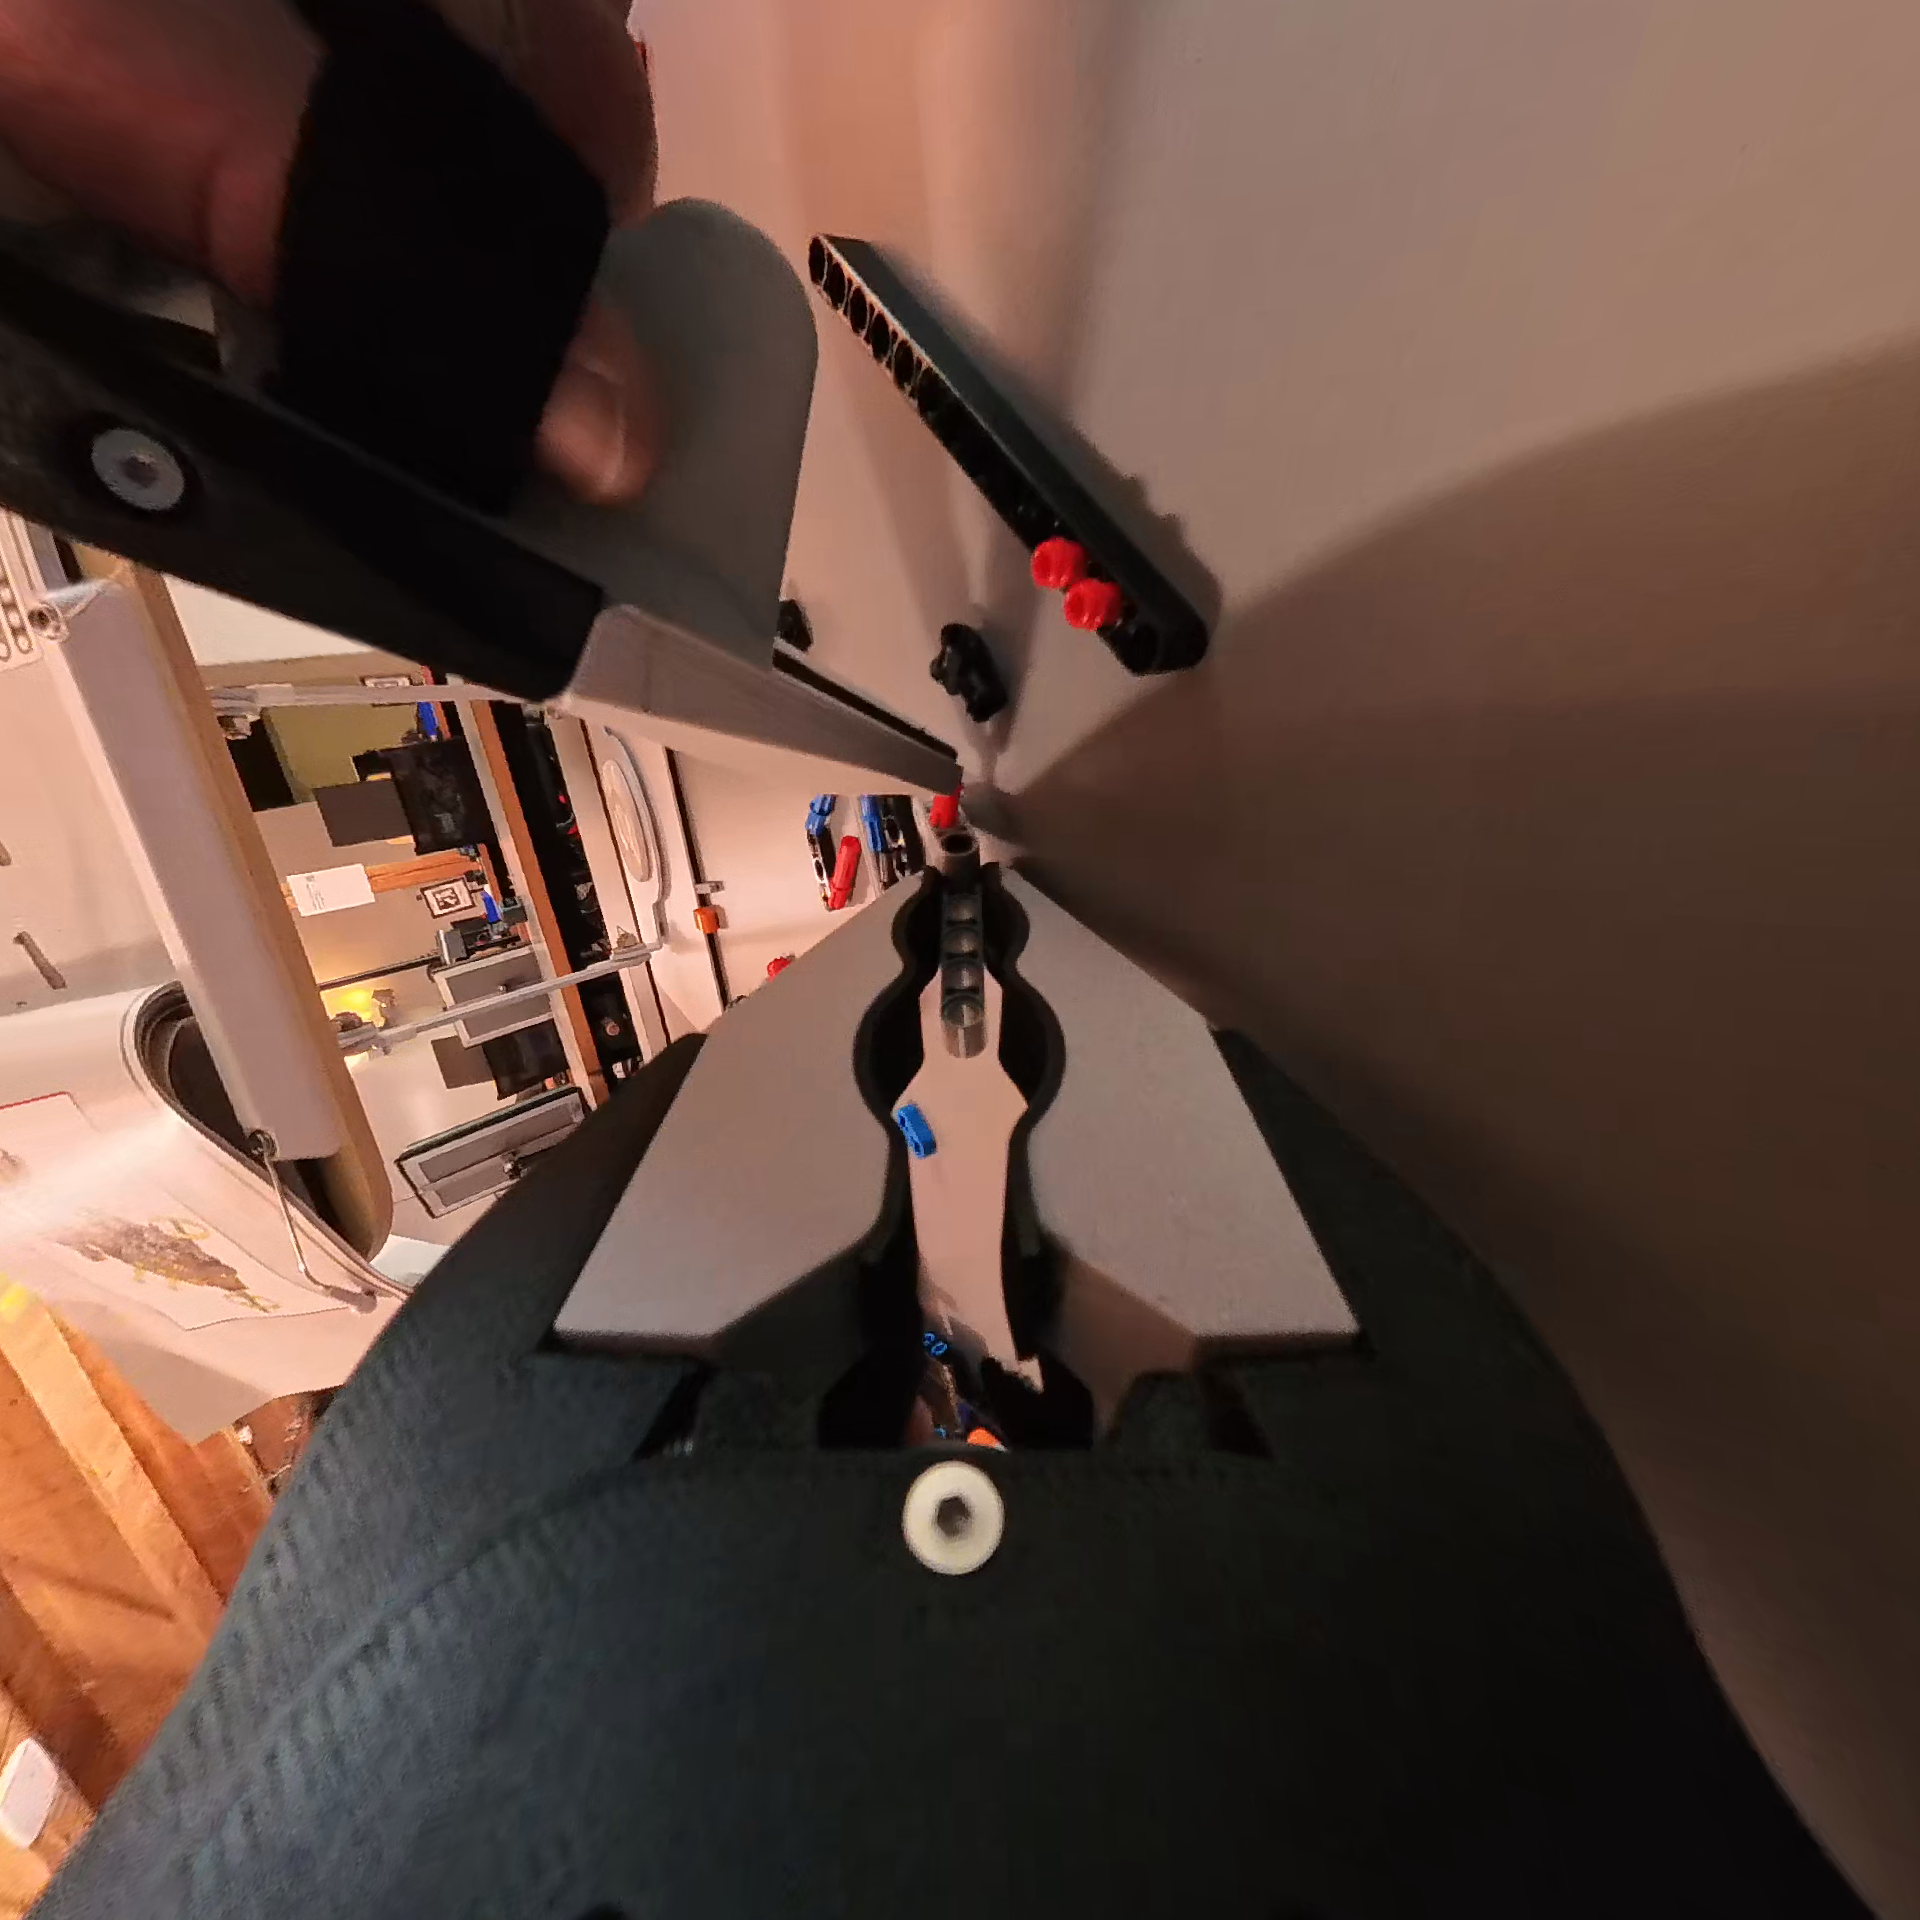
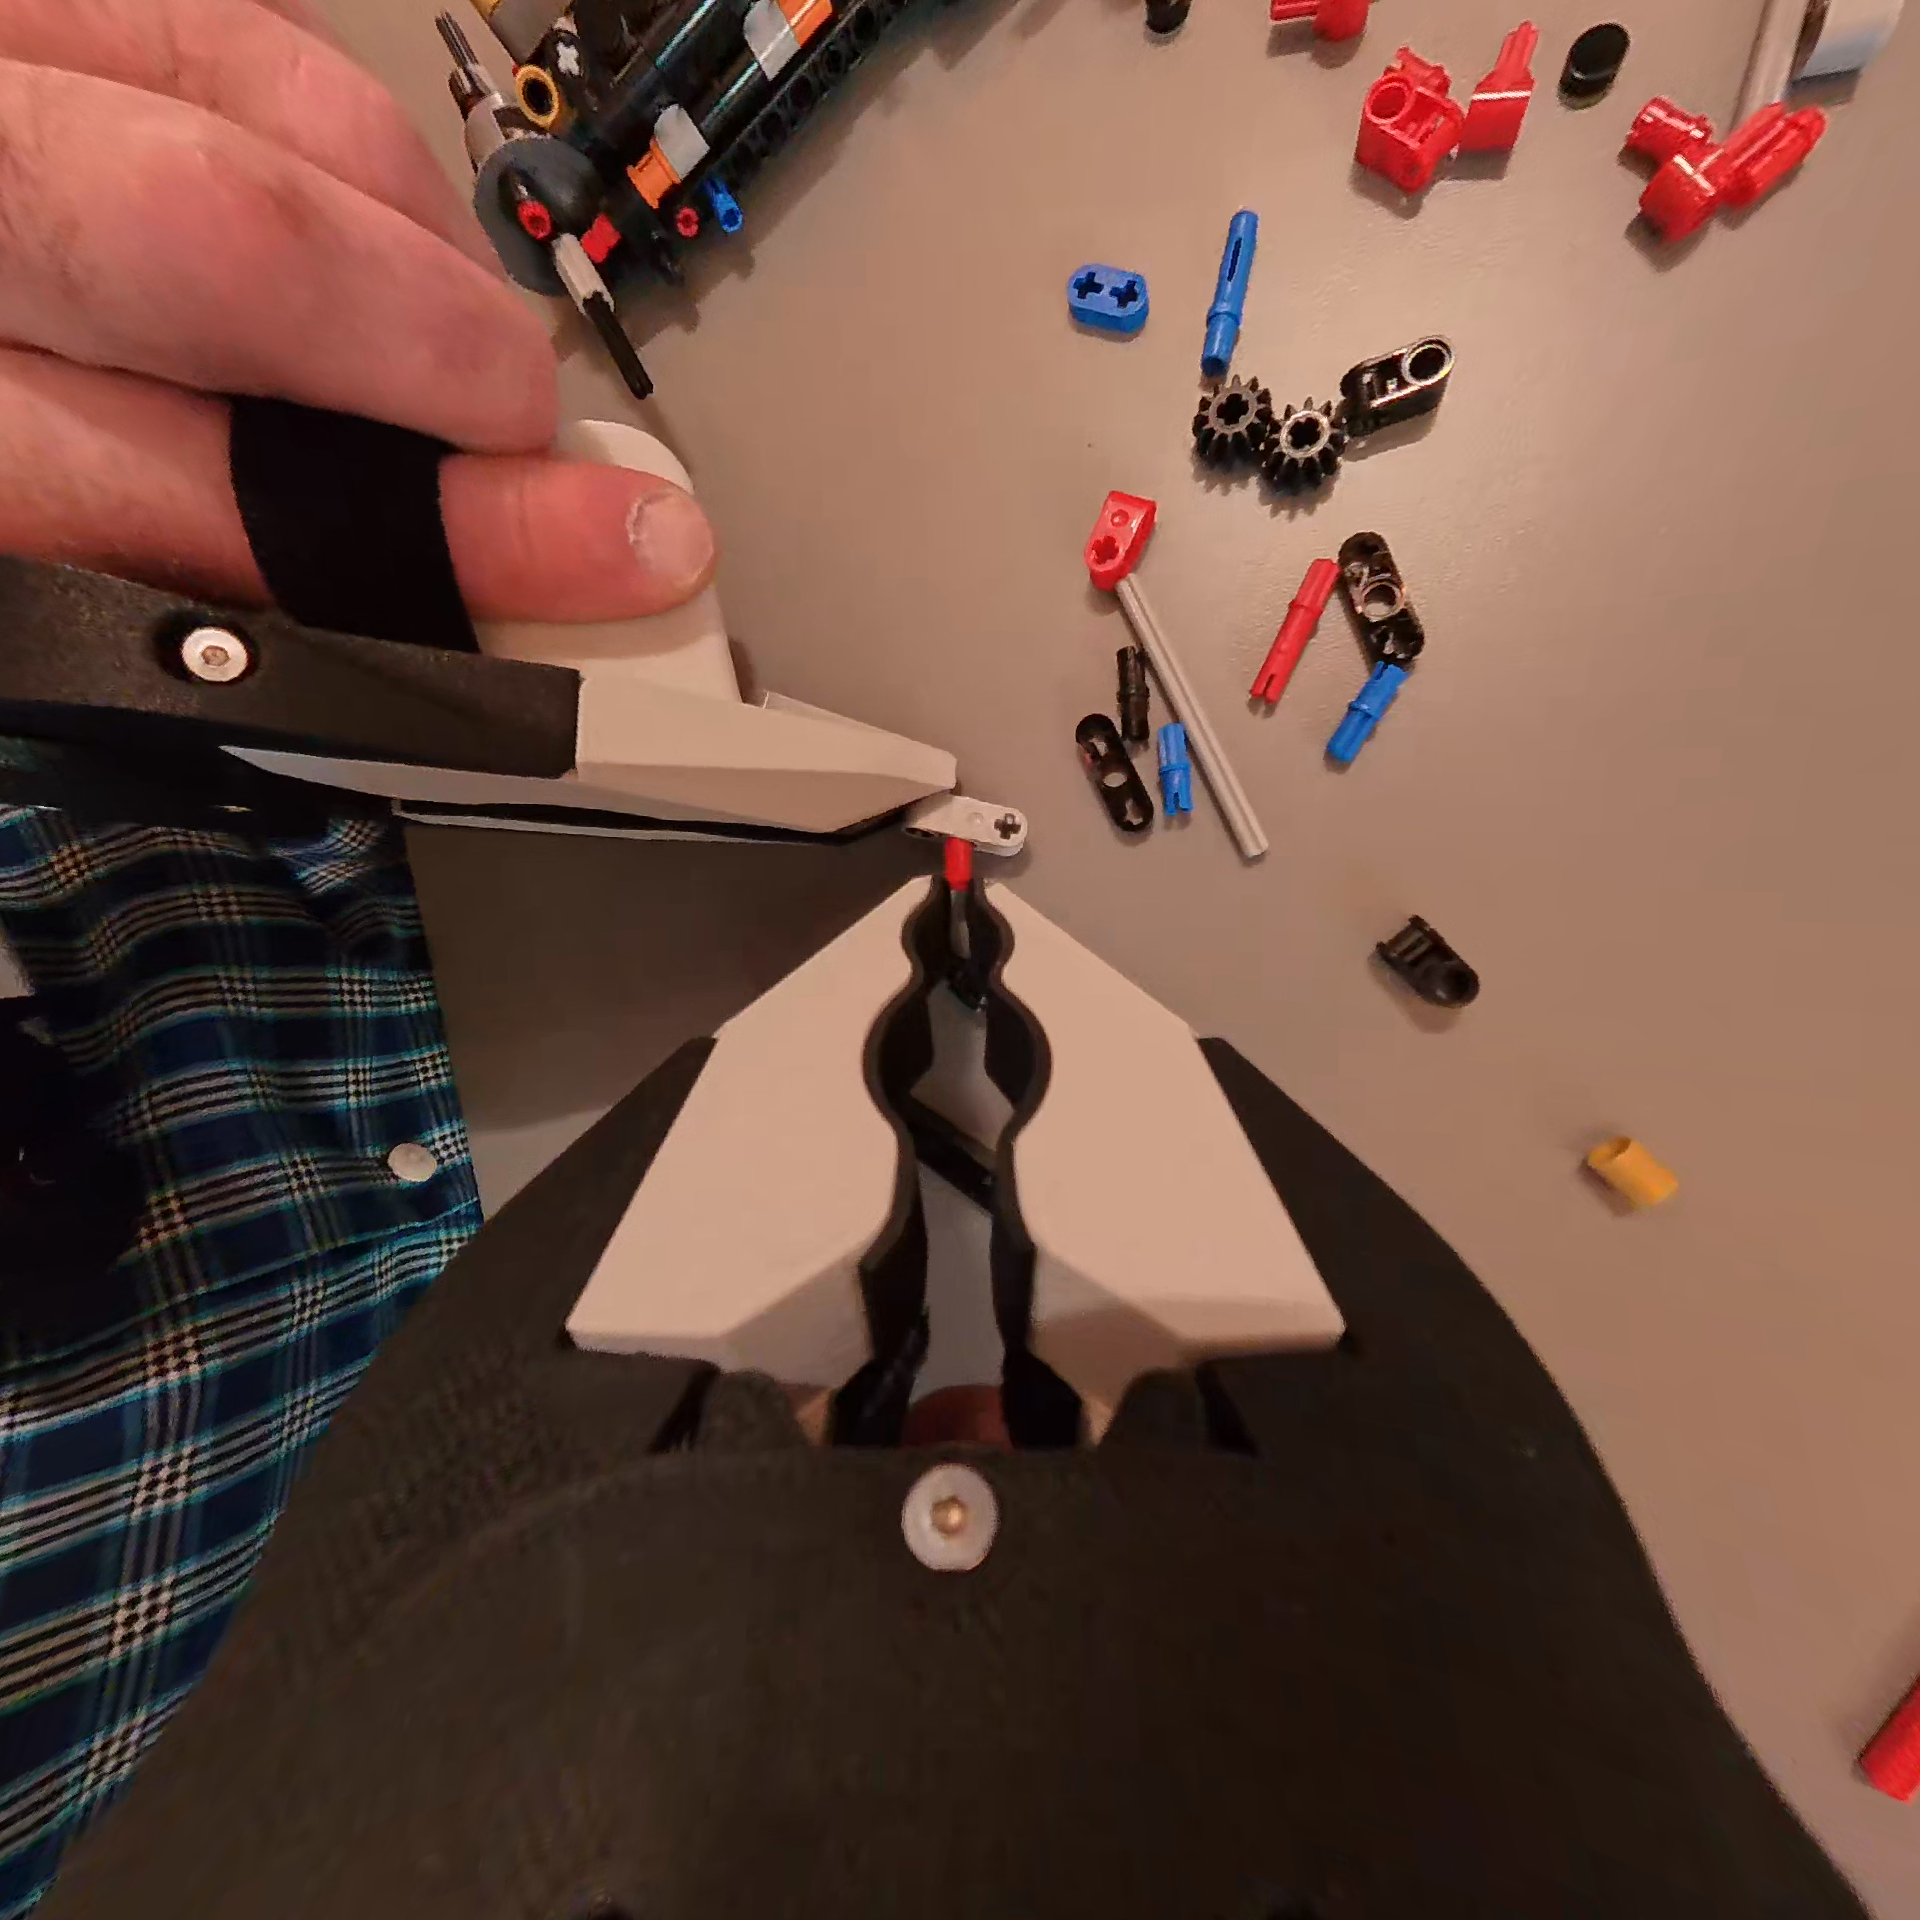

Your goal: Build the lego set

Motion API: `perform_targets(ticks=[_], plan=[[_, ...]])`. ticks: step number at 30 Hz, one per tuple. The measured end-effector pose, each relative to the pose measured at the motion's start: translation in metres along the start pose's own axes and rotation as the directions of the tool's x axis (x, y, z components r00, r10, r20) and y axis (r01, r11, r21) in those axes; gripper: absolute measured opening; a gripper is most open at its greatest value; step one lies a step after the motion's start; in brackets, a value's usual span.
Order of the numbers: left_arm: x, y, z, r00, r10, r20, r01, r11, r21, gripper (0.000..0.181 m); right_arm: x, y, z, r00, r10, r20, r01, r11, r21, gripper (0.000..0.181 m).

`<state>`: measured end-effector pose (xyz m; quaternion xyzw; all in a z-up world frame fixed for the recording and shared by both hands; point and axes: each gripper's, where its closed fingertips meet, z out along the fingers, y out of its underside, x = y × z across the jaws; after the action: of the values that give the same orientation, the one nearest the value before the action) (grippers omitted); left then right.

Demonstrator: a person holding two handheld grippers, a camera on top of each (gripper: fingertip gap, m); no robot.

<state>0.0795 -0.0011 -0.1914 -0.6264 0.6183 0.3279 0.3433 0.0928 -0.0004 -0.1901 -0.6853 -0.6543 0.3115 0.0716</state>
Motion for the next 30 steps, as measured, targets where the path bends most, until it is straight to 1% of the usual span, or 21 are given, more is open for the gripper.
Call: perform_targets(ticks=[1,12,16,30], plan=[[0.0,0.0,0.0001,1.0,0.003,0.001,-0.003,1.0,0.001,0.005,-0.0001,-0.0001,0.0002,1.0,0.005,-0.002,-0.005,1.0,0.003,0.001],[-0.0008,-0.0024,0.0019,0.999,0.053,0.005,-0.053,0.999,-0.012,0.005,0.0014,0.0007,-0.0024,0.997,0.06,-0.052,-0.058,0.997,0.041,0.0],[-0.0008,-0.0027,0.0022,0.997,0.072,0.0,-0.072,0.997,-0.021,0.005,0.0014,0.0003,-0.0029,0.995,0.045,-0.089,-0.042,0.999,0.033,0.0],[-0.0019,-0.0011,0.0036,0.988,0.157,-0.006,-0.158,0.986,-0.051,0.004,0.003,-0.0022,-0.0021,0.992,0.037,-0.118,-0.034,0.999,0.03,0.0]])
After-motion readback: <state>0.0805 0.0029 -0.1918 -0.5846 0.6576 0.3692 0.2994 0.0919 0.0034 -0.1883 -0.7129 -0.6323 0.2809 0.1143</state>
